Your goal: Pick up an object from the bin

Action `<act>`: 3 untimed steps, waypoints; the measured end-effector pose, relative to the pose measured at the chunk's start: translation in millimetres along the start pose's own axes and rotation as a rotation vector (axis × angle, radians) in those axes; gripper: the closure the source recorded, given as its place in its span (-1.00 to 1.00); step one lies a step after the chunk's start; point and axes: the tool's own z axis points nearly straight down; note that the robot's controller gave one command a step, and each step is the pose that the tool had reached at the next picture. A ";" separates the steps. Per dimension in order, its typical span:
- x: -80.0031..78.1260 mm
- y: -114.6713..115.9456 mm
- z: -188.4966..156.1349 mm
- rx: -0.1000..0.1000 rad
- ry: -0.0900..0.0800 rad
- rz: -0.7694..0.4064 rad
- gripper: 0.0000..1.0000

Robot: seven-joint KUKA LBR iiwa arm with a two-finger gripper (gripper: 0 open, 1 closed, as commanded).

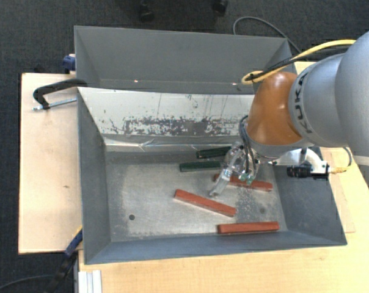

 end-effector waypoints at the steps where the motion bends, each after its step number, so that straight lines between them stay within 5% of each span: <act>1: 0.1 0.1 0.0 0.001 0.000 -0.001 1.00; 2: -2.6 1.8 -98.8 -0.005 -0.009 -0.002 1.00; 3: -3.5 2.8 -100.8 -0.001 -0.003 -0.004 1.00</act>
Offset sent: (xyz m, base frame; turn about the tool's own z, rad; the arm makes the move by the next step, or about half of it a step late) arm 0.0000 0.0000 0.0000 0.0000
